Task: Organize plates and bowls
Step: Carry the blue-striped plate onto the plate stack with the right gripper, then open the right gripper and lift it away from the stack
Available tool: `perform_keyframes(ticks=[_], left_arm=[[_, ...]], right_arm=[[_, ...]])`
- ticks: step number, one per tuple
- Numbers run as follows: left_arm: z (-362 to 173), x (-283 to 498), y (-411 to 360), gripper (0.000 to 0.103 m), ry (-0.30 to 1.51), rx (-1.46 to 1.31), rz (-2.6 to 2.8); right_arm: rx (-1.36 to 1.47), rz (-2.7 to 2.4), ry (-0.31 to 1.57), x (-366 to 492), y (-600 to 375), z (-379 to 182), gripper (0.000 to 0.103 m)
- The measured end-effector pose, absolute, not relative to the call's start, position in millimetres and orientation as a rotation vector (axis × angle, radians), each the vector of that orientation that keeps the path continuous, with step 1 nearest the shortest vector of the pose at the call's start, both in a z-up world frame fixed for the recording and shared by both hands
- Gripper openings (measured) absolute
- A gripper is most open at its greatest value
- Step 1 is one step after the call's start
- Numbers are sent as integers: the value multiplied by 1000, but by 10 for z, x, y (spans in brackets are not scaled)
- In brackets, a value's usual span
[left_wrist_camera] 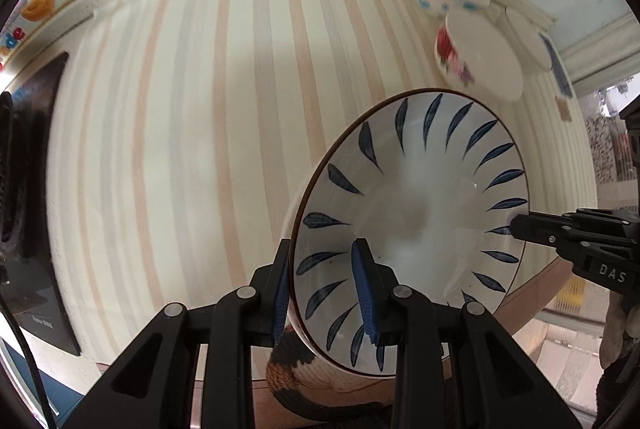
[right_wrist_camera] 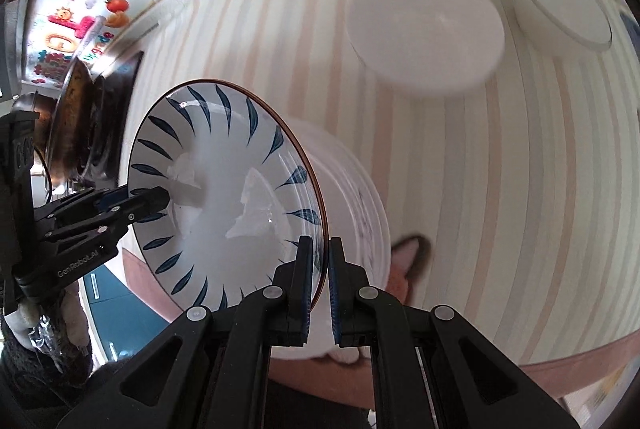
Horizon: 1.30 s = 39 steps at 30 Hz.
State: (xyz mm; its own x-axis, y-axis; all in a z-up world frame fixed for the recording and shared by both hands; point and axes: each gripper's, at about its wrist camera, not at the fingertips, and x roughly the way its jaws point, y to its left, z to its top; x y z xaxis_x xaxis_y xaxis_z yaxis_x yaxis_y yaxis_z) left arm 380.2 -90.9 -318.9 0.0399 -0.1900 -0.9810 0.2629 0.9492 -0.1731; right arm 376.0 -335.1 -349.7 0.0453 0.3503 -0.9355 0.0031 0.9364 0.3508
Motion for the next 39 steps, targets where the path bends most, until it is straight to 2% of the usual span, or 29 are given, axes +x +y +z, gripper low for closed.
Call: perform_keyframes(ticks=[14, 22, 39], left_arm=[[-3424, 3808, -995, 27, 1534, 71, -313], [-3408, 3754, -970, 30, 1517, 61, -276], [-3408, 3666, -795, 29, 1529, -17, -216]], right_arm=[[343, 262, 1554, 3649, -3465, -3789, 9], [332, 279, 1559, 3698, -3423, -3795, 9], [409, 297, 1567, 3711, -3570, -3753, 11]])
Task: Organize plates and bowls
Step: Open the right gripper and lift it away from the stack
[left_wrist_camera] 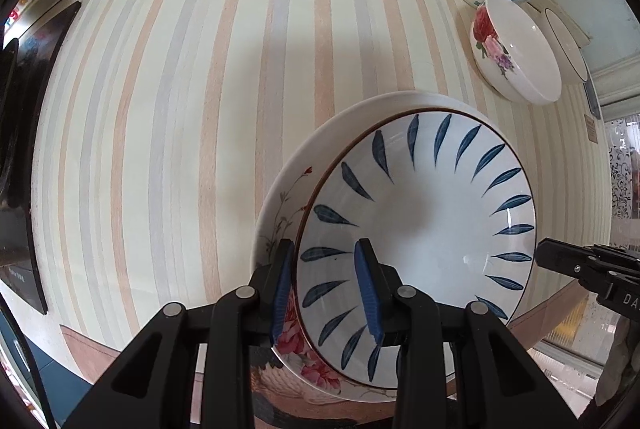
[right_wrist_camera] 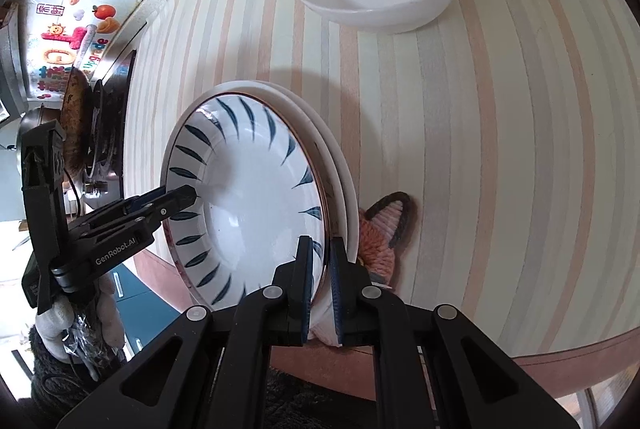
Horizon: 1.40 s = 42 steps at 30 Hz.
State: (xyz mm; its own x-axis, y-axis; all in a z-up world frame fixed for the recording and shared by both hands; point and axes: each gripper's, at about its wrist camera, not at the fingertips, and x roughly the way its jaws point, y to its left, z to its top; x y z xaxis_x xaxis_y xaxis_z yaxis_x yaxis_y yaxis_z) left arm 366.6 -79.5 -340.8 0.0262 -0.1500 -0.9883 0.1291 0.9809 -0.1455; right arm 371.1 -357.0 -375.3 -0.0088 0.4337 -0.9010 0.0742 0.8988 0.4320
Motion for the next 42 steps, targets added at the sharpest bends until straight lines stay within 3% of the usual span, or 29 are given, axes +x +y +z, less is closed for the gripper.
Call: perform_keyframes(ticks=[8, 15, 27, 42], left_arm=[[-3195, 3432, -807, 29, 1476, 22, -178], [-2668, 3062, -802, 29, 1395, 17, -170], [-1726, 2500, -687, 29, 1295, -39, -277], [-1228, 1868, -640, 29, 1186, 0, -339]], right_arm=[[369, 249, 1514, 3646, -3550, -3602, 11], [322, 234, 1459, 3418, -3321, -3332, 11], [319, 272, 1284, 2683, -3009, -2283, 11], [315, 280, 1151, 1870, -2877, -1417, 11]])
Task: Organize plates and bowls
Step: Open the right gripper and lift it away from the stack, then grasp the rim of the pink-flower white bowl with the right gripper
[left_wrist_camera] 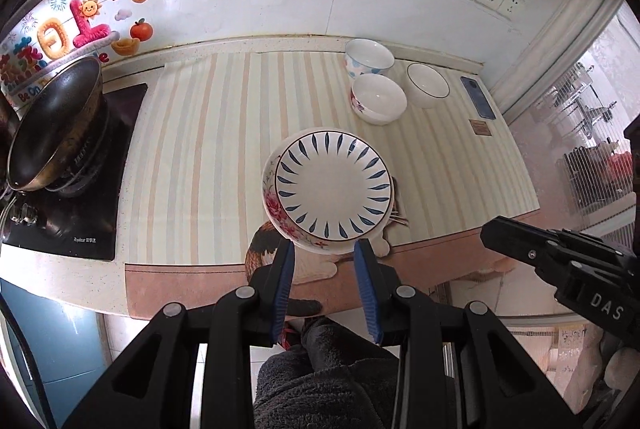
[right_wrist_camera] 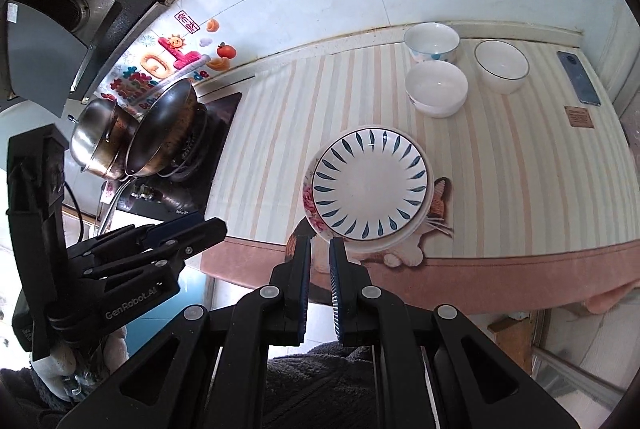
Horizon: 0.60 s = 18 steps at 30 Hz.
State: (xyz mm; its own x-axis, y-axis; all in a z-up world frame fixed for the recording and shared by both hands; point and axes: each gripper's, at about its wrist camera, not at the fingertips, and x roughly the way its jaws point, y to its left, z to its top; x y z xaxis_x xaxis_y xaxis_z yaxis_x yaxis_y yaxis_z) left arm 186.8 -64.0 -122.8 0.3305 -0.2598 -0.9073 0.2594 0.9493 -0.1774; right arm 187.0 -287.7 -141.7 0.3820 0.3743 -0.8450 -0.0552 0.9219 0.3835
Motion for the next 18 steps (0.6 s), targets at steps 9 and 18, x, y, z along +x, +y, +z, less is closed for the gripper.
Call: perform_keyframes(ticks=[9, 18], left_arm=[[-1370, 2060, -817, 34, 1204, -15, -296], [-1776, 2980, -1173, 34, 1253, -136, -201]], right_arm=[[419, 272, 1197, 1884, -3117, -1638, 20], [485, 268, 1198, 2538, -3706, -2002, 57]])
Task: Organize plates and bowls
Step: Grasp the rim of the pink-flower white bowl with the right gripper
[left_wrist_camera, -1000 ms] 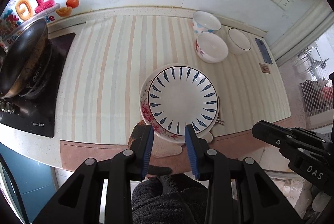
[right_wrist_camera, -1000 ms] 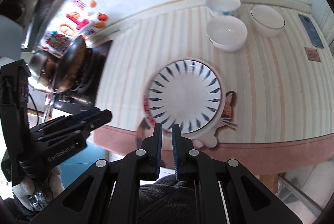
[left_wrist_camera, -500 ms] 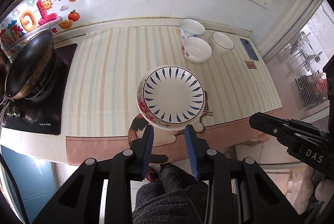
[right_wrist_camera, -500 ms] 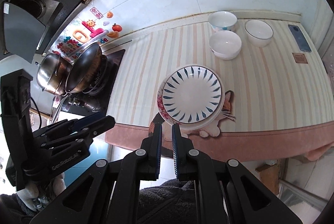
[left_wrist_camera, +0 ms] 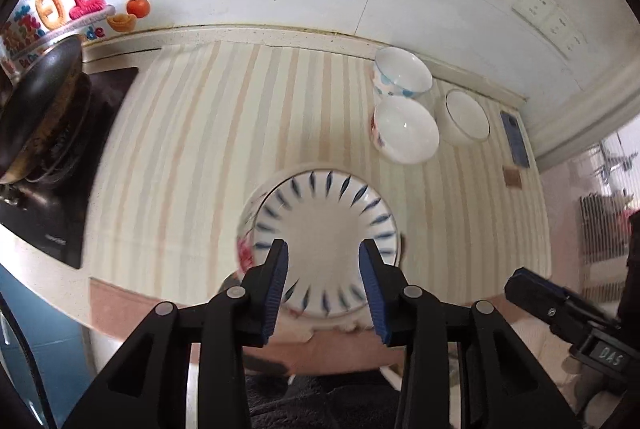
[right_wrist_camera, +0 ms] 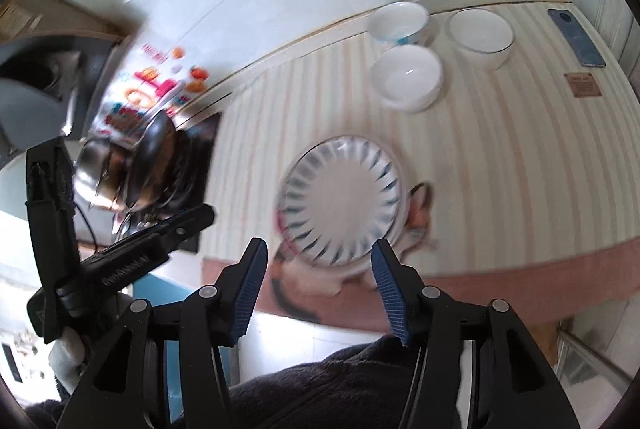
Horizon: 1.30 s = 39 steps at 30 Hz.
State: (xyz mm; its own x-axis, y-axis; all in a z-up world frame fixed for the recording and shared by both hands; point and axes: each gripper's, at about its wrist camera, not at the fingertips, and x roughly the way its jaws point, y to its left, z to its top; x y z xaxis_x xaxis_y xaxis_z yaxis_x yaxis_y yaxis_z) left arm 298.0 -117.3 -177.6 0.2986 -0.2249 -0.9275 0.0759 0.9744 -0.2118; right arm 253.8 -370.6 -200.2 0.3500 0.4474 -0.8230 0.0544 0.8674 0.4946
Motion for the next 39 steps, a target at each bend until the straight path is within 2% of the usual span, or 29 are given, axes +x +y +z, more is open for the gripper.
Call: perform_keyframes(ticks=[14, 17, 20, 22, 24, 34, 39], left_arm=[[-2971, 4517, -2019, 34, 1447, -225, -193], [-3206, 4689, -2113, 34, 1482, -211, -219], [-3375, 4772, -2152, 34, 1495, -214, -238], [-3416, 4801, -2174, 24, 1482, -239, -266], [-3404, 4804, -2196, 21, 1466, -231, -278], [-3201, 4754, -2373, 21, 1422, -168, -263], [-3046, 4539, -2576, 21, 1394, -99, -290]], right_arm=[[476, 238, 1353, 4441, -4593, -3147, 56], [471, 214, 1380, 4751, -4639, -3369, 53], [475, 199, 1390, 5000, -4668, -3583, 43], [478, 193, 1391, 5127, -4686, -3696, 19], [470, 195, 1395, 5206, -4671, -3777, 14], [423, 196, 1389, 5236, -4608, -3810, 12], [379, 216, 1367, 5039, -4630, -3644, 12]])
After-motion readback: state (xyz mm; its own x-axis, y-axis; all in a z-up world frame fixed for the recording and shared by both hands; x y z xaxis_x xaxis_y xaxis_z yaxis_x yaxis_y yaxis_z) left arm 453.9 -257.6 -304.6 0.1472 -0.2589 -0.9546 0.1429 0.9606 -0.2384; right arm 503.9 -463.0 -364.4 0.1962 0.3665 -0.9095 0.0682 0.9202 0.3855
